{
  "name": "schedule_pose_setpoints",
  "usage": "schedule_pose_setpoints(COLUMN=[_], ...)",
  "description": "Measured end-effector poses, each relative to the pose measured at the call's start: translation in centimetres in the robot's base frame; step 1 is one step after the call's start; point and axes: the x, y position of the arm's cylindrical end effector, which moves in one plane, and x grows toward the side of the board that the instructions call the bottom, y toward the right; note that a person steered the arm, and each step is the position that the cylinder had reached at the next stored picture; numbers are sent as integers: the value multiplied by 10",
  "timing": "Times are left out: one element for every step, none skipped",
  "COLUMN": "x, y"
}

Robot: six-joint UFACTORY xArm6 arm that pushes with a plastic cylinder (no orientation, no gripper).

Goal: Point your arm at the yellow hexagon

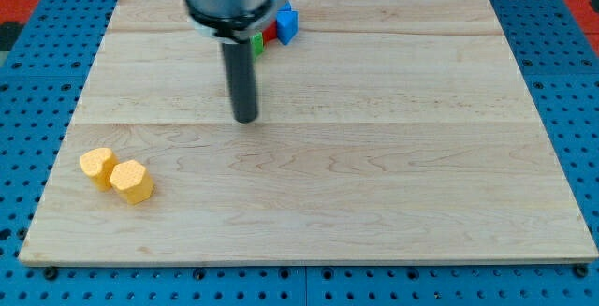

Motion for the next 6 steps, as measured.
schedule_pose_setpoints(x=[-51, -67, -62, 33, 138, 180], y=[10, 16, 12, 9, -5, -30])
